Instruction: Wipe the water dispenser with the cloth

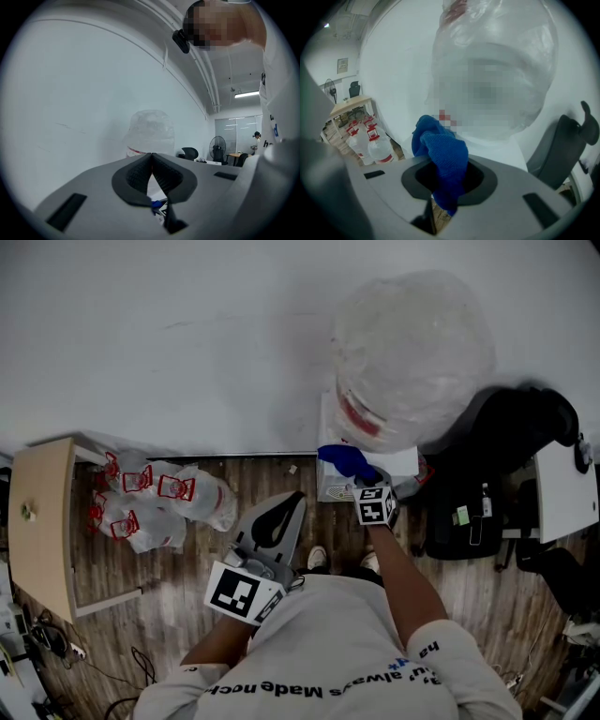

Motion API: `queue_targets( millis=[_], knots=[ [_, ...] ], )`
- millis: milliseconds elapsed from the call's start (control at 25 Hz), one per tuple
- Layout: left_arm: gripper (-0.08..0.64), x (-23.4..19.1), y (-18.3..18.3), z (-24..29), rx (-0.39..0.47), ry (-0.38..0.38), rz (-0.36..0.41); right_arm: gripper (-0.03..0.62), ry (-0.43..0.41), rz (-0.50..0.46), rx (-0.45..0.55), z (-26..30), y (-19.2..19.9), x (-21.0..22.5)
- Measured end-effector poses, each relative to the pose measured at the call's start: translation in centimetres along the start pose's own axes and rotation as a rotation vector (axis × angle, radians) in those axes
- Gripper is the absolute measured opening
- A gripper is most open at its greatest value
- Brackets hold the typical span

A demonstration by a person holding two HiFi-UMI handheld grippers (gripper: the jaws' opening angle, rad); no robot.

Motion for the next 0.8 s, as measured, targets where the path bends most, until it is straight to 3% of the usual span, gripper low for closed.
queue_targets(
  millis=[320,600,800],
  knots=[
    [0.02,0.0,-0.1,-0.1,0.004,-0.003,0.001,0.086,-0.016,0.029,0.025,-1.3,0.2,-0.2],
    [0.02,0.2,0.0,0.3,0.002,0.003,0.002,0.086,0.059,0.062,0.142,-2.6,-2.0,2.9],
    [0.02,0.4,0.1,0.6,-0.003,0.005,0.002,0.087,0.113,0.091,0.123,-2.4,-1.5,6.2]
  ],
)
Point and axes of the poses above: the fingertips, and each gripper's own axes: z forward along the fingers, x to its right, y out of its underside, the point moved 6 cm from there along -z, backward along the fingers, and after that the axes turned 4 degrees about -y, right-handed, at the moved point
